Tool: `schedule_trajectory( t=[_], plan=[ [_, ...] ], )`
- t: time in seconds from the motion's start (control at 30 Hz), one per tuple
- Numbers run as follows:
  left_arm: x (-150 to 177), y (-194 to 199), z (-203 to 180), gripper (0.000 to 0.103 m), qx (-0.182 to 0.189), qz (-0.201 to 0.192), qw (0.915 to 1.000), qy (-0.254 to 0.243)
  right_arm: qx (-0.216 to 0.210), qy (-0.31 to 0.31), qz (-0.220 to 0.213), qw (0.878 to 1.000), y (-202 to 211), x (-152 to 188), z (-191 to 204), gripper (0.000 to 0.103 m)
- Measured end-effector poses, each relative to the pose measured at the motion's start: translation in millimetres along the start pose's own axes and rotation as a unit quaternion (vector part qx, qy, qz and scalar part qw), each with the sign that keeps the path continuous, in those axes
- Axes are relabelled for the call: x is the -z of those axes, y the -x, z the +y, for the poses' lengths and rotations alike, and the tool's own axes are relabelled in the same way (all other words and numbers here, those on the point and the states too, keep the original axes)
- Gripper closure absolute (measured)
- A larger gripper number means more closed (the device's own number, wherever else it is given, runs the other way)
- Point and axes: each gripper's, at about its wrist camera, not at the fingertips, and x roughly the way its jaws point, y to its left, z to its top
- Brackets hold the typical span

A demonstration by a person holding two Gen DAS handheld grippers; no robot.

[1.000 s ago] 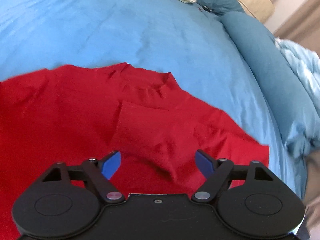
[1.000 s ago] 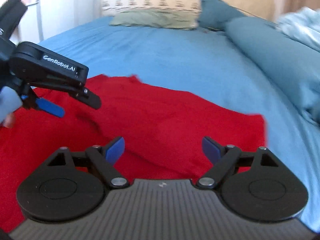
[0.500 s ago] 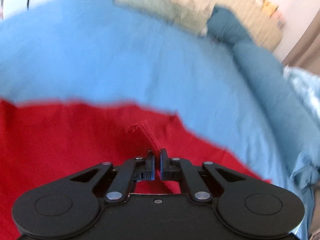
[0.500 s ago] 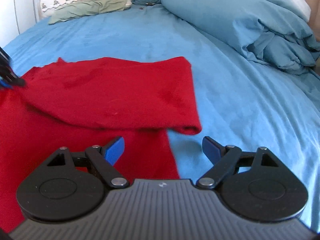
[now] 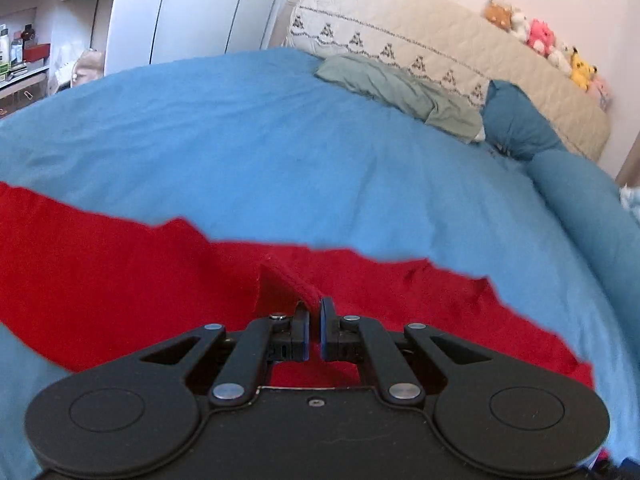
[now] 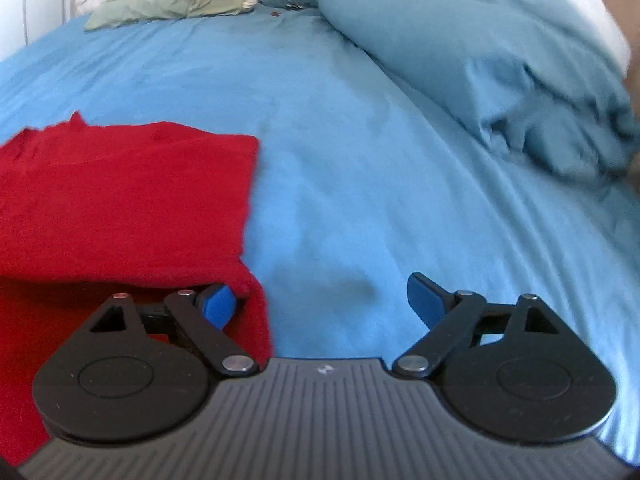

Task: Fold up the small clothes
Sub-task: 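Open both tools and lift them off the sweater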

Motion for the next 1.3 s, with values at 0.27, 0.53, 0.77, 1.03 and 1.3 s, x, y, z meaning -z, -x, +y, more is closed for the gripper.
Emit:
schedule_trajectory(
  t=[0.27, 0.53, 0.77, 1.03, 1.3],
  plan=[
    [25.8, 28.6, 20.1, 0.072, -0.057, 0.056, 0.9952, -0.057, -0.054, 0.028, 0.007, 0.998, 7.3, -1.4, -17.3, 0.0],
    [8.4, 58.2, 10.4, 0.051, -0.032, 0.048, 0.9952, -0.079, -0.197, 0.035, -0.021, 0.98, 57.5, -27.7, 18.4, 0.0],
    [-3.8, 12.0, -29.5, 0.05, 0.011, 0.046, 0.9918, -0.118, -0.16, -0.001, 0.042, 0.986, 0.9, -6.4, 33.4, 0.001],
    [-0.6, -14.7, -44.2, 0.046, 0.013, 0.062, 0.9861, -0.153, -0.204, 0.001, -0.02, 0.979, 29.0, -33.6, 27.9, 0.0],
    [10.1, -29.6, -37.0, 0.046, -0.004, 0.094, 0.9837, -0.154, -0.174, 0.003, 0.009, 0.985, -75.2, -88.2, 57.6, 0.0]
  ],
)
